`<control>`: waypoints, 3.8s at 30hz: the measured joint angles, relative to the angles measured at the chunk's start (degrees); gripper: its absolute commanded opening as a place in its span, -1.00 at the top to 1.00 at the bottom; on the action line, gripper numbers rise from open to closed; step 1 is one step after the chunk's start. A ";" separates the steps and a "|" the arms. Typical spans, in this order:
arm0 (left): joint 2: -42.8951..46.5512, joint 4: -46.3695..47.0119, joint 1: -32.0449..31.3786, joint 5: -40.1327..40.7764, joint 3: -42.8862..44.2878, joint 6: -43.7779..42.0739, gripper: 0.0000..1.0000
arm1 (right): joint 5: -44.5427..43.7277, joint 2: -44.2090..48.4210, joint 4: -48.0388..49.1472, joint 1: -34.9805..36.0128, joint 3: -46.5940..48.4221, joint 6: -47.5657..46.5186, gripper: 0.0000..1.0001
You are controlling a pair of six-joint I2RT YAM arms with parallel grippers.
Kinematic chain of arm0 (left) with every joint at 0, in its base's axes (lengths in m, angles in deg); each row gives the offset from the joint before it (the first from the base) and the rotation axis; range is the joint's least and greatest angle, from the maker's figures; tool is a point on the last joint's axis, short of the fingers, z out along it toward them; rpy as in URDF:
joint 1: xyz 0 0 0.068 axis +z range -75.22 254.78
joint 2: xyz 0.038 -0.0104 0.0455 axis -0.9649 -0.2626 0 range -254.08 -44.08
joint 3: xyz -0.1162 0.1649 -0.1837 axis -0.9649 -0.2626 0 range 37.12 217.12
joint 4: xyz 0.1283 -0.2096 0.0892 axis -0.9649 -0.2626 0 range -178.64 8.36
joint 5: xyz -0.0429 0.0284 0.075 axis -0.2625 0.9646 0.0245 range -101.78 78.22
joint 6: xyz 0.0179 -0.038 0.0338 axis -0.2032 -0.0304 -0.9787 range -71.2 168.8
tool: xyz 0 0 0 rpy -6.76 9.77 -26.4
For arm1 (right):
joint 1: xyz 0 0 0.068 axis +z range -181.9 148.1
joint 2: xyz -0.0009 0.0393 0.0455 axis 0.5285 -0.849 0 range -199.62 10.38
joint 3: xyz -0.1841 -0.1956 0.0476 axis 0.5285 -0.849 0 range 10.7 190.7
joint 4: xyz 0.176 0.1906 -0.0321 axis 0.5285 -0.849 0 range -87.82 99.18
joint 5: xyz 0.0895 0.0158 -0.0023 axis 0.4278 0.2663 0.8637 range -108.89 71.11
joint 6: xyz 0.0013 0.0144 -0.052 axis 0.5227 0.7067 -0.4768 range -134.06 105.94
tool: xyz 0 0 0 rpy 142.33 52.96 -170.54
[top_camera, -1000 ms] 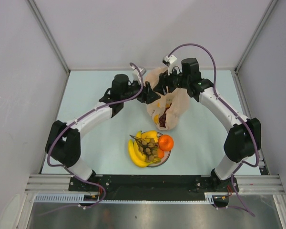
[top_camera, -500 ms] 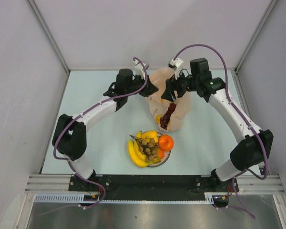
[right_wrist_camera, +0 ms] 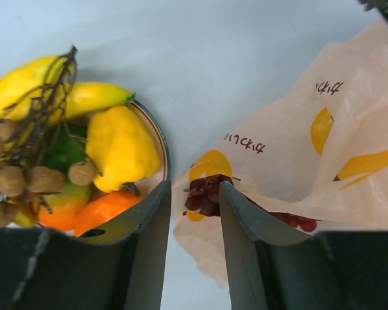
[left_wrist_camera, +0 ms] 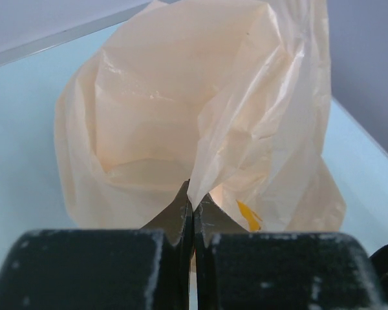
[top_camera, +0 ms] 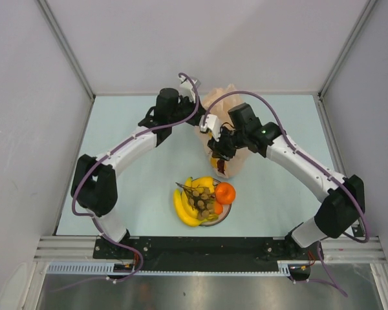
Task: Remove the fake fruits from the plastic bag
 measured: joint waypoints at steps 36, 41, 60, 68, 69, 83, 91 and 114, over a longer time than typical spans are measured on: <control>0.94 -2.89 0.90 4.33 -3.65 -3.34 1.00 | -1.40 -12.39 -3.63 1.42 -5.84 -48.06 0.03; 0.94 -2.89 0.90 4.35 -3.65 -3.37 1.00 | -1.38 -12.48 -5.03 1.64 -6.88 -52.98 0.04; 0.87 -2.91 0.90 4.37 -3.67 -3.43 0.99 | -1.66 -13.99 -5.81 2.16 -8.26 -60.85 0.28; 0.87 -2.93 0.87 4.66 -3.87 -3.45 0.99 | -2.05 -14.43 -5.49 2.38 -8.48 -62.95 1.00; 0.87 -2.91 0.87 4.76 -3.87 -3.45 0.99 | -2.10 -14.45 -5.33 2.36 -8.52 -63.12 1.00; 0.87 -2.78 0.83 4.13 -3.87 -2.27 0.99 | -1.36 -0.66 -1.09 0.17 -9.03 -55.43 1.00; 0.83 -1.95 0.83 3.21 -3.93 0.76 0.99 | -0.94 9.94 7.21 3.15 -9.05 -40.83 1.00; 0.74 -2.16 -1.18 4.81 -3.39 0.44 1.00 | -20.06 2.95 40.54 -0.85 -9.09 -19.96 1.00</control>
